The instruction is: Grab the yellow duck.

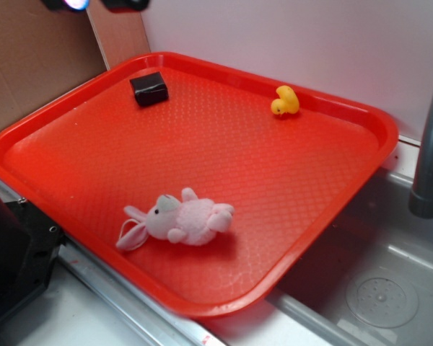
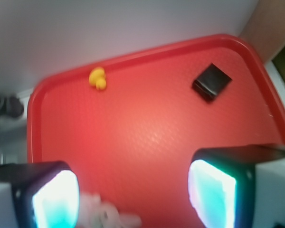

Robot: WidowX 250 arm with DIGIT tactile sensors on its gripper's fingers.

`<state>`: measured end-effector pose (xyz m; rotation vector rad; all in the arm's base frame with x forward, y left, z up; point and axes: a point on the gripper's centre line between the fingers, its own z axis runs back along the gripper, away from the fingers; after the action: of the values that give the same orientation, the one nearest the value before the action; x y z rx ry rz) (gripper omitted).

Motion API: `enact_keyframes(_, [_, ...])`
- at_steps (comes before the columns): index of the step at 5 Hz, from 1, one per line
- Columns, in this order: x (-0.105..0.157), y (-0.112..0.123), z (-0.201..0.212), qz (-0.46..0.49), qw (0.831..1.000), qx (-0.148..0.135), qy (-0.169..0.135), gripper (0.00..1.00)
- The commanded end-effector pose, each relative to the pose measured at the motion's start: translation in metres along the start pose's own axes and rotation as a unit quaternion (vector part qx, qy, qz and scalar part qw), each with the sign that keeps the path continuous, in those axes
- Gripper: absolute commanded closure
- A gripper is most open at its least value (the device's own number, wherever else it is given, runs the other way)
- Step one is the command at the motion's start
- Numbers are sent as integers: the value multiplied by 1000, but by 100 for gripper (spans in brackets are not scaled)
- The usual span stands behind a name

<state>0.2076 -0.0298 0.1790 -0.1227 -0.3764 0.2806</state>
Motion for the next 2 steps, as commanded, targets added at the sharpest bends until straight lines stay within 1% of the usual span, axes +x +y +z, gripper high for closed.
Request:
enact_keyframes(1, [33,-18,-62,21,999,-15,-35,0])
enact_keyframes(2, [50,-23,-90,30,999,0,-42,0])
